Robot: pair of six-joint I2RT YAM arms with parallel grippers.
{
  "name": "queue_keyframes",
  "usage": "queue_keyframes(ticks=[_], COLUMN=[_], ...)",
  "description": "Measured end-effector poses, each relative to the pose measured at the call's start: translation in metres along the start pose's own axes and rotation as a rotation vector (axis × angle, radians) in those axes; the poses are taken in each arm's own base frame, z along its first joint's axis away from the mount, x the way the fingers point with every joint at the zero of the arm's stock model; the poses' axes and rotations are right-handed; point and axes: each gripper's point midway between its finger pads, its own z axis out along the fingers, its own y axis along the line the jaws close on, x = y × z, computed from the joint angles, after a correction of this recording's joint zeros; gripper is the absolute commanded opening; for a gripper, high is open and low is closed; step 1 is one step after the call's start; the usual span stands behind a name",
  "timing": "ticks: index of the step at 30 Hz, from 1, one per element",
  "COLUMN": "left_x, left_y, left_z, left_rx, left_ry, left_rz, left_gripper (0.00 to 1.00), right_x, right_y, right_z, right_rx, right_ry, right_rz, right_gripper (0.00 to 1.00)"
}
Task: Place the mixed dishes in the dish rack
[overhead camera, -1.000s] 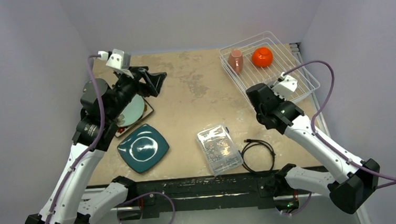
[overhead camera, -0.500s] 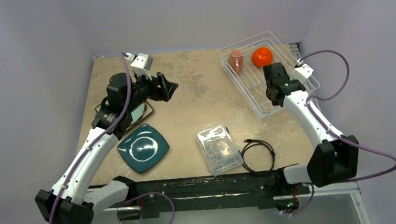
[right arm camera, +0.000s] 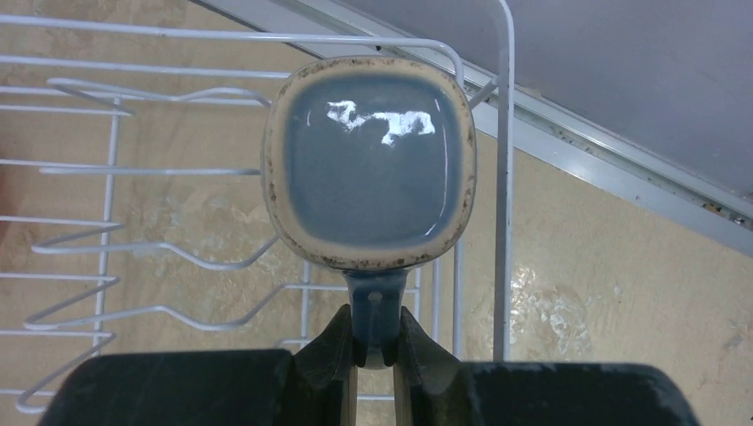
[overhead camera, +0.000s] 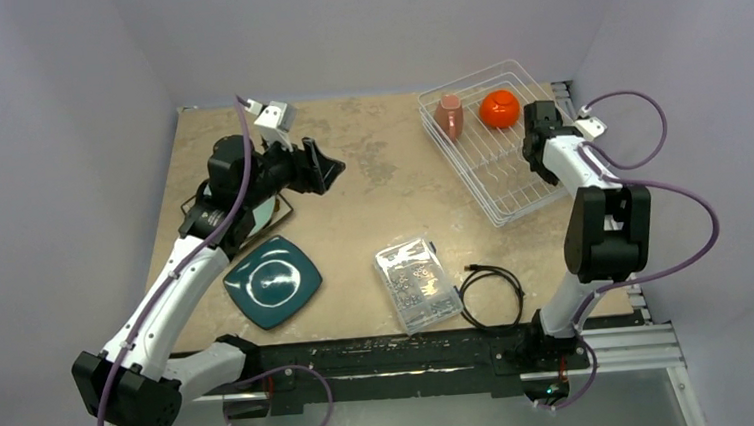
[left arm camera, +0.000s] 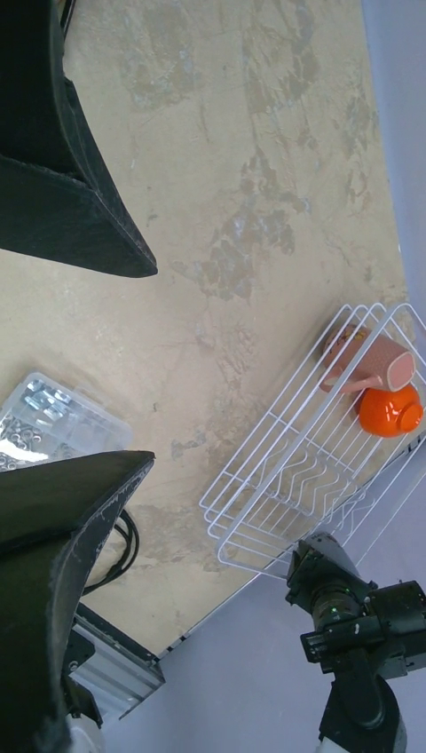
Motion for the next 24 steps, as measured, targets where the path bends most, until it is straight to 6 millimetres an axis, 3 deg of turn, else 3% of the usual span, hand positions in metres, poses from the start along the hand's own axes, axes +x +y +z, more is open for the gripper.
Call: queue_keyframes(ticks=[8, 14, 24], left_x=[-0.003, -0.002, -0.001], left_y=[0.016, 0.013, 0.012], left_z=[0.004, 0.006, 0.006], left_rx=[-0.007, 0.008, 0.014], left_ry=[0.0, 0.005, 0.007], left_rz=[-0.093, -0.112, -0.115], left_gripper=[0.69, 0.69, 0.69], right_x=[0.001, 0.01, 0.024], right_y=[0.004, 0.004, 0.009], right_z=[0.011, 0.024, 0.036], right_rx=[0.006, 0.032, 0.04], right_ry=[0.031, 0.056, 0.103], right_rz=[0.024, 0.037, 0.052], right_gripper=[0.0, 0.0, 0.14])
